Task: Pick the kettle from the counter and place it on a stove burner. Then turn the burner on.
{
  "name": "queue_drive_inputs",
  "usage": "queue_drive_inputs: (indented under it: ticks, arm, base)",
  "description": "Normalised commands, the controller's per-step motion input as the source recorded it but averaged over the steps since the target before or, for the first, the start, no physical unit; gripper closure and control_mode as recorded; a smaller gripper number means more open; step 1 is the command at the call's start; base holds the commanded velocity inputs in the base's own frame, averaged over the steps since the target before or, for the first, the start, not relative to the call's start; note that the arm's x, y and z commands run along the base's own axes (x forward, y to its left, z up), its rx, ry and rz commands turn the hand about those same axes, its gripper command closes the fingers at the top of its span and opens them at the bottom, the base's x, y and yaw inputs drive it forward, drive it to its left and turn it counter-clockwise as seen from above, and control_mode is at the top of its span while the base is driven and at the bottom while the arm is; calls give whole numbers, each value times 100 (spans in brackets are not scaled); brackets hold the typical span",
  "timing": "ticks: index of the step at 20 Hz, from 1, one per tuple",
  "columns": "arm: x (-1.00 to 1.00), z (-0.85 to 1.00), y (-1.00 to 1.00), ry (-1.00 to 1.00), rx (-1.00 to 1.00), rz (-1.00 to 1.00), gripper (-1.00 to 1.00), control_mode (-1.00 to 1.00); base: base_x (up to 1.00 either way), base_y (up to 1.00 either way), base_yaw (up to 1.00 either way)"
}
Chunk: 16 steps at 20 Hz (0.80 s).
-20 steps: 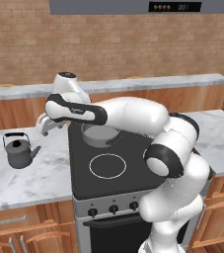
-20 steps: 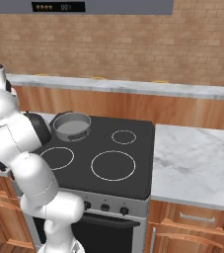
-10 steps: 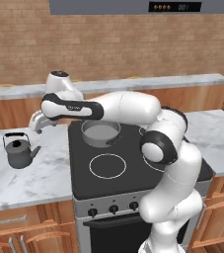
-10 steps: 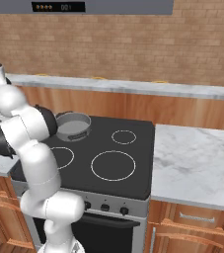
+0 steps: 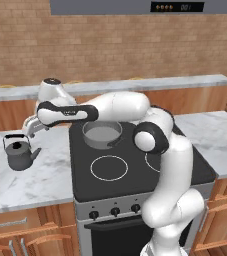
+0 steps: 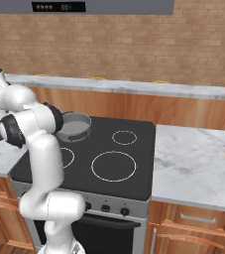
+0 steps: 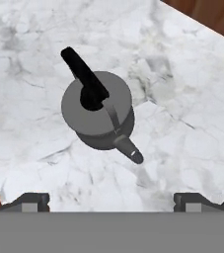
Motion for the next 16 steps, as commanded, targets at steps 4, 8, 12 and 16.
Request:
queue_drive_inputs:
  ticks: [4, 8, 12, 16]
  arm:
    - [35, -15, 36, 0, 0, 0, -100, -100]
    - [37, -15, 38, 0, 0, 0, -100, -100]
    - [39, -21, 43, 0, 0, 0, -100, -100]
    - [40, -26, 41, 0, 0, 0, -100, -100]
  base:
    - [0, 0, 0]
    - [0, 0, 0]
    - [0, 0, 0]
    - [0, 0, 0]
